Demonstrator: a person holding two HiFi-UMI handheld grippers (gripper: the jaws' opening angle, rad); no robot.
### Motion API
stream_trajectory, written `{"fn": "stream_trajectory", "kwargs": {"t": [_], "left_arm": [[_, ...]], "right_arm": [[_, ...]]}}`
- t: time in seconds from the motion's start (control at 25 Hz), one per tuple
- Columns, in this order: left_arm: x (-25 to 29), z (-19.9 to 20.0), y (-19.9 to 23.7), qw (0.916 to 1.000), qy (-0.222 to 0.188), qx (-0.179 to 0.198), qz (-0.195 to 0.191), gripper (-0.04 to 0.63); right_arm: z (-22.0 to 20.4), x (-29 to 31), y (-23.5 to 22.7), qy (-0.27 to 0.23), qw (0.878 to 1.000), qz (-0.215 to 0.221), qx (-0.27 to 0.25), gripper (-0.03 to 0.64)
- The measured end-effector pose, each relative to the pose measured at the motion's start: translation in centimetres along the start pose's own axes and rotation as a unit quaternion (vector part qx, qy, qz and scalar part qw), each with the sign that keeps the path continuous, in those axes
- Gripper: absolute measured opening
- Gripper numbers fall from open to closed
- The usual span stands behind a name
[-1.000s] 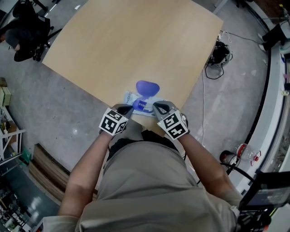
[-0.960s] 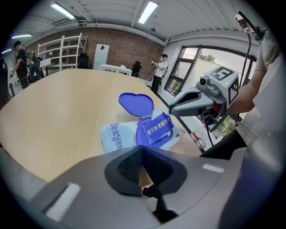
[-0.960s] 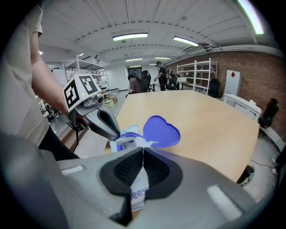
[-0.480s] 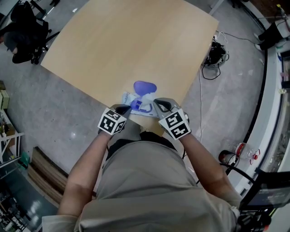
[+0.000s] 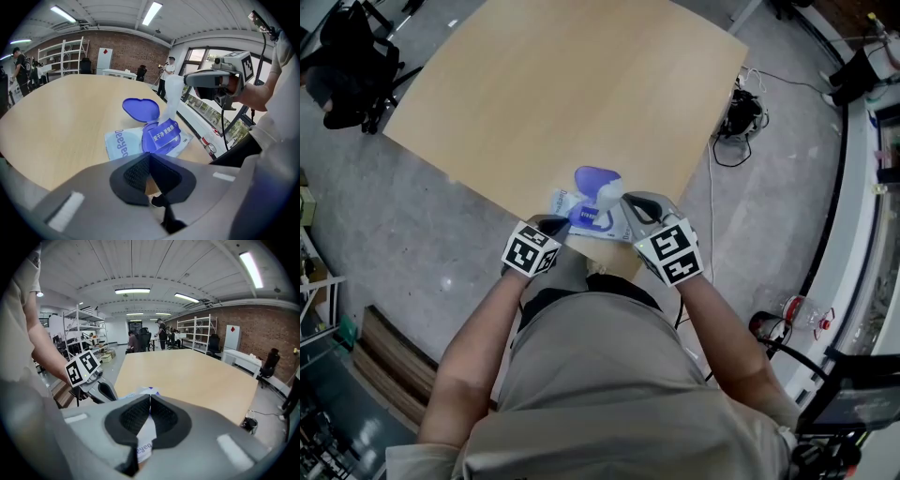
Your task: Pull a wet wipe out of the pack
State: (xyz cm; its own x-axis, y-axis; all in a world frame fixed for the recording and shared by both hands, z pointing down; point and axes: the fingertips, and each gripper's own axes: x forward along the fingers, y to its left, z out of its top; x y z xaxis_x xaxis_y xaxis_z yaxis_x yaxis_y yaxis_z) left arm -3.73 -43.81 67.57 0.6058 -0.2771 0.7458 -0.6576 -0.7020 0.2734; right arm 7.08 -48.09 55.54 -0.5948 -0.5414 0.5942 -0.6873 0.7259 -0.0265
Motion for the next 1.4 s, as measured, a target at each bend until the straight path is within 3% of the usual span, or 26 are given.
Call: {"fn": "stream_trajectory", "kwargs": {"t": [0.56, 0.96, 1.4], "left_arm": [[-1.2, 0.4, 0.0, 0.9998, -0.008, 0.015, -0.003, 0.002], [-4.7, 1.4, -0.7, 0.9985, -0.047, 0.027, -0.014, 0.002], [-12.0, 1.7, -4.7, 0.9907, -0.107, 0.07, -0.048, 0.002]], "right_arm": [[3.2, -2.8, -1.0, -0.033, 0.999, -0.038, 0.007, 0.005], [5.4, -5.5, 0.1, -0.058, 0.996, -0.07, 0.013, 0.006], [5.1, -10.2, 4.4, -0.078, 0.99, -0.115, 0.028, 0.005]]}}
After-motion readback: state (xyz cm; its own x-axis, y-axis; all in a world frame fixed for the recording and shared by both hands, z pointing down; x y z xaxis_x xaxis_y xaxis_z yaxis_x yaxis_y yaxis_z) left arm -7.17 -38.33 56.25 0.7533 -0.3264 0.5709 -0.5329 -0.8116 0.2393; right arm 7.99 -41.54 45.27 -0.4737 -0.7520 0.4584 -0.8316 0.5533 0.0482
